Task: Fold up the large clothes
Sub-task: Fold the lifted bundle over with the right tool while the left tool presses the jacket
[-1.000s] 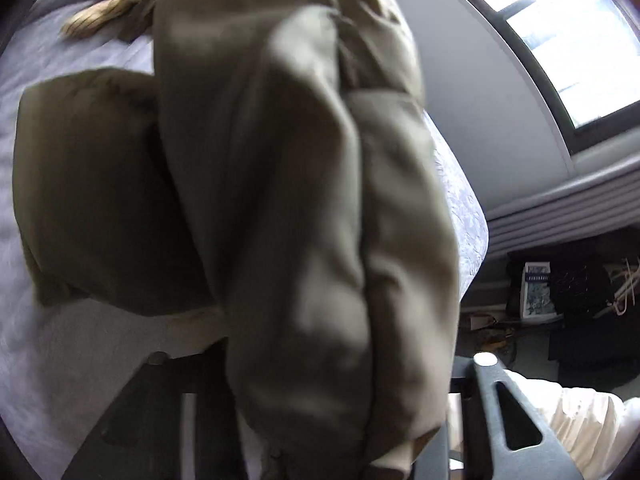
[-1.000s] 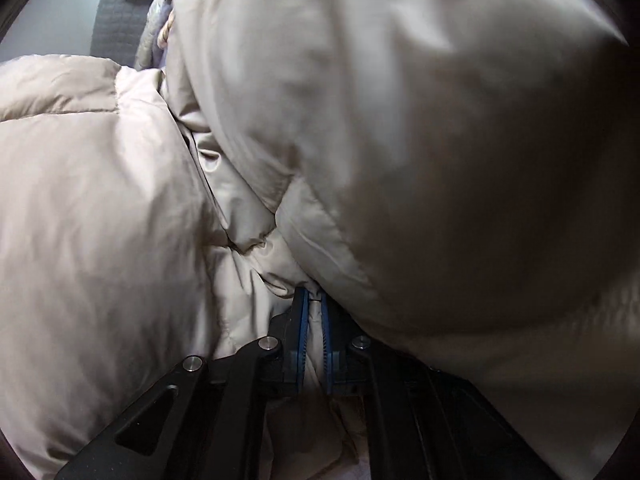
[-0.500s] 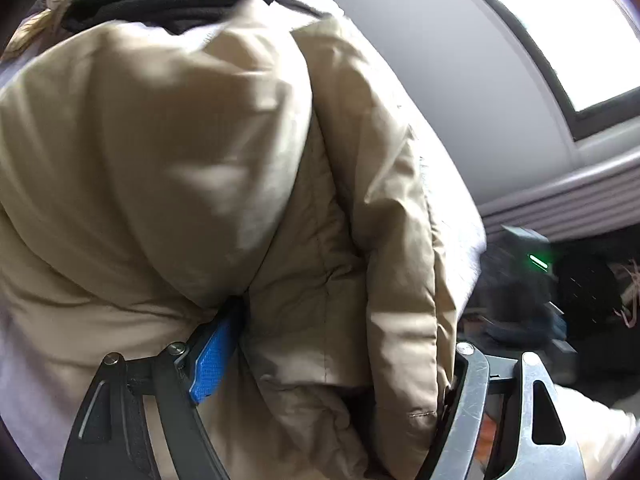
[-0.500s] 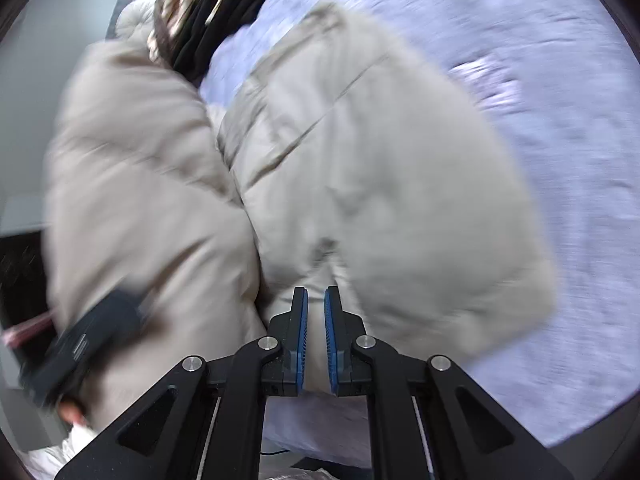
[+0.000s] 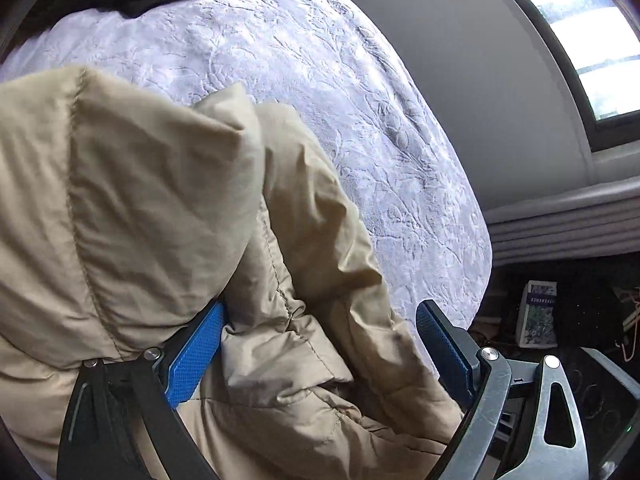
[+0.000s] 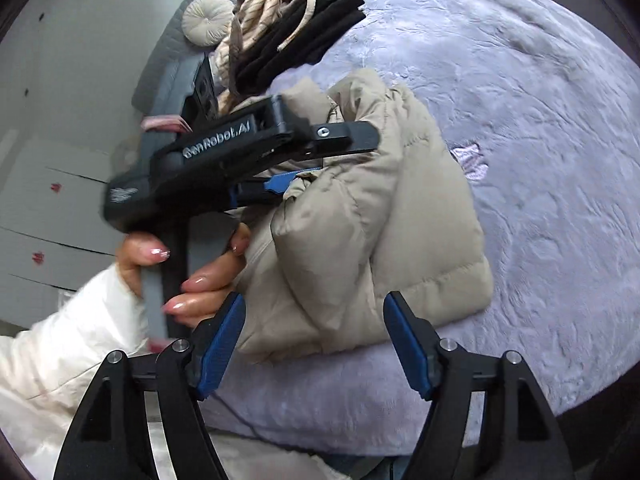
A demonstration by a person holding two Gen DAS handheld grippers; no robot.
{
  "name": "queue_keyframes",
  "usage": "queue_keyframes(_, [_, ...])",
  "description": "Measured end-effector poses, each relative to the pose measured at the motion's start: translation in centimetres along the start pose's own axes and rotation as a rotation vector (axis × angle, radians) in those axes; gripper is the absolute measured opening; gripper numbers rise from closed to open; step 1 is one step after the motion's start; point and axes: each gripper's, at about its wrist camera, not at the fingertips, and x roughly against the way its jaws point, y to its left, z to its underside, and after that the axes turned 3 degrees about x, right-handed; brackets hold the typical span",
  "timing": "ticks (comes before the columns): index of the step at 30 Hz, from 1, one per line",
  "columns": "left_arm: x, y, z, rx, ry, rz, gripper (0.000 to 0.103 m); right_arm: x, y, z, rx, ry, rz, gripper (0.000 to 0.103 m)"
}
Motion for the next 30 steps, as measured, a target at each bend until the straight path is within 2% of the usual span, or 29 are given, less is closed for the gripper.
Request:
queue_keyframes(2, [0.9,-1.0,-0.7,-0.020,-0.035,-0.008,0.094,-0.8,-1.0,-0.8,-0.041,0.001,0.086,0.016])
queue_keyframes(3, [1.6,-1.2,-1.8,-0.032,-0.062,-0.014,0.094,-1.1,-1.5,-1.1,-0.083,-0.009,0.093,0.016])
queue_keyframes(5, [5.4,-0.5,-2.2,-0.057,-0.167,-0.070,0.094,-1.1,-1.8,-1.2,-0.091,-0.030,0.129,0.013])
queue_keyframes(7, [8.3,1.0,-2.4,-0.055,-0.257,-0.145,0.094,-1.0,-2.5,-0.2,-0.070,-0.012,0.182,0.013])
queue_keyframes(9, [9.9,3.0,-2.3,-0.024,-0.328,-0.271,0.094,-1.1,-3.8,0.6,-0.101,0.023,0.182,0.013])
queue_keyframes(12, [10.9,7.4,-3.3,0.040,-0.330,-0.412,0.094,-2.1,-5.8,1.5,-0.132,0.050,0.179,0.013])
queue_keyframes(15, [8.7,9.3,-4.1,0.096,-0.302,-0.436,0.094,-3.1,-7.1,1.4,-0.156,0.059,0.169,0.013])
queue_keyframes(17, [5.5,8.0,-4.7,0.089,-0.285,-0.455,0.095,-3.3,-7.7,1.7,-0.163,0.064,0.174,0.013])
queue_keyframes(19, [3.3,7.3,-5.6,0.053,-0.277,-0.490,0.099,-3.3,-8.4,1.6,-0.169,0.072,0.179,0.013])
queue_keyframes(21, [1.8,6.5,-6.0,0.039,-0.268,-0.518,0.099,-1.7,-9.2,1.9,-0.193,0.080,0.147,0.016])
queue_keyframes(23, [1.5,6.3,-6.5,0.051,-0.265,-0.515,0.099,0.8,-9.5,1.3,-0.200,0.040,0.129,0.024])
queue_keyframes(25, [1.6,6.7,-6.4,0.066,-0.266,-0.500,0.099,4.3,-9.1,0.4,-0.176,-0.037,0.068,0.028])
queue_keyframes(26, [1.6,6.9,-6.3,0.073,-0.268,-0.490,0.099,5.4,-8.9,-0.2,-0.166,-0.070,0.032,0.040])
queue_keyframes(27, [1.6,7.1,-6.2,0.077,-0.271,-0.483,0.099,6.1,-8.8,-1.3,-0.159,-0.101,-0.015,0.046])
queue_keyframes(28, [1.8,7.2,-6.1,0.077,-0.271,-0.481,0.099,6.2,-8.6,-2.6,-0.151,-0.111,-0.077,0.054])
queue_keyframes(30, [1.8,7.3,-6.1,0.081,-0.272,-0.481,0.099,4.5,-8.3,-4.6,-0.139,-0.068,-0.173,0.054])
